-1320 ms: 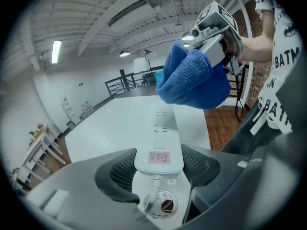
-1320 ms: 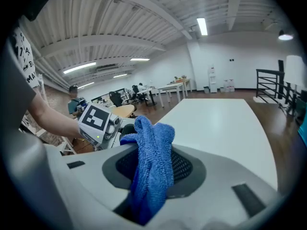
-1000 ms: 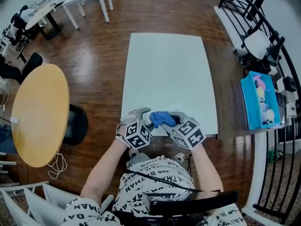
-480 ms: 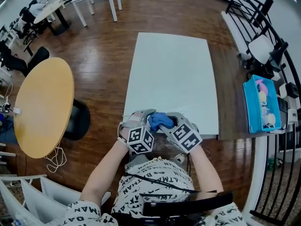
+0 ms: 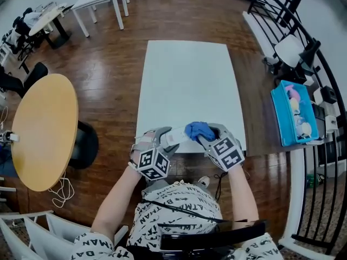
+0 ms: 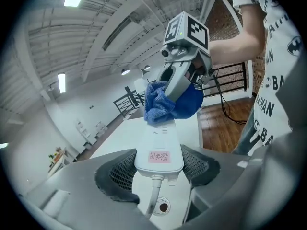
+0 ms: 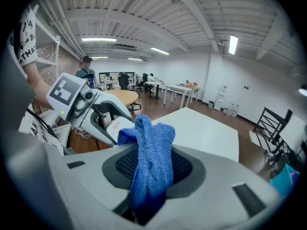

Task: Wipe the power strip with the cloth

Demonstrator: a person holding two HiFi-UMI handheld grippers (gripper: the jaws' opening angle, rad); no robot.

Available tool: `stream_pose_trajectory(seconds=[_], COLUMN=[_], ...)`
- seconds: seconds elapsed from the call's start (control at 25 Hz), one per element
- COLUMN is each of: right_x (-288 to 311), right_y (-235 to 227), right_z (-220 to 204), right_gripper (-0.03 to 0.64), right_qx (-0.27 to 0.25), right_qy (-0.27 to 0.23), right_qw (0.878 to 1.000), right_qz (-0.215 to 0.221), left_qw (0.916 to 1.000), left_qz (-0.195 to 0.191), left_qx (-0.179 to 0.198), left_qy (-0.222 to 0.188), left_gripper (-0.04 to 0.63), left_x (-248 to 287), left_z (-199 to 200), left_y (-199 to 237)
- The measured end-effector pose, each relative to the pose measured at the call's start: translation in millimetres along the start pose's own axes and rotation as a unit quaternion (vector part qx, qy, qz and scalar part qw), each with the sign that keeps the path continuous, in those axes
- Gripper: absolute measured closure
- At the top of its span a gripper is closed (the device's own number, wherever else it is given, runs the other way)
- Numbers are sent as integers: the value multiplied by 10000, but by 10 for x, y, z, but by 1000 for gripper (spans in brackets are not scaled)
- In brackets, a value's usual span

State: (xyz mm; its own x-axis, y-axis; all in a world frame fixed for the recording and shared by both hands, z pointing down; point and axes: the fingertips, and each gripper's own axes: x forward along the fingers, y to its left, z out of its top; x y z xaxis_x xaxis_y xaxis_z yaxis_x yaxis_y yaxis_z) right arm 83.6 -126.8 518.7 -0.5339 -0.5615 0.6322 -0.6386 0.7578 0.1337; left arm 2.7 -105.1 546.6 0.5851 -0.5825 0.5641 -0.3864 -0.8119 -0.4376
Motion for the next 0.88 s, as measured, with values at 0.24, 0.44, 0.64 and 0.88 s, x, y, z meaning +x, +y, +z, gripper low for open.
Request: stream_pose_trajectory(seconds=[0.24, 0.44, 0.64, 0.88], right_x=[-214, -340, -461, -394], right_y=[-502, -817, -939, -752], right_z=[-301, -515, -535, -338], right_gripper=[481, 482, 482, 482], right_qx=[204, 299, 572, 467], right_qy=[287, 512, 357, 142], right_qw=[9973, 9926, 9901, 9931], right_qz=[-650, -1061, -1235, -1067], left_qw=[10000, 10000, 10000, 10000], left_qz=[-9, 9, 37, 18], left_qx=[-46, -59, -56, -60], left_qy=[-48, -40, -4, 55], left_gripper=[310, 310, 311, 310], left_x=[-27, -47, -68, -5], left_z=[9, 33, 30, 45], left_y=[7, 9, 31, 22])
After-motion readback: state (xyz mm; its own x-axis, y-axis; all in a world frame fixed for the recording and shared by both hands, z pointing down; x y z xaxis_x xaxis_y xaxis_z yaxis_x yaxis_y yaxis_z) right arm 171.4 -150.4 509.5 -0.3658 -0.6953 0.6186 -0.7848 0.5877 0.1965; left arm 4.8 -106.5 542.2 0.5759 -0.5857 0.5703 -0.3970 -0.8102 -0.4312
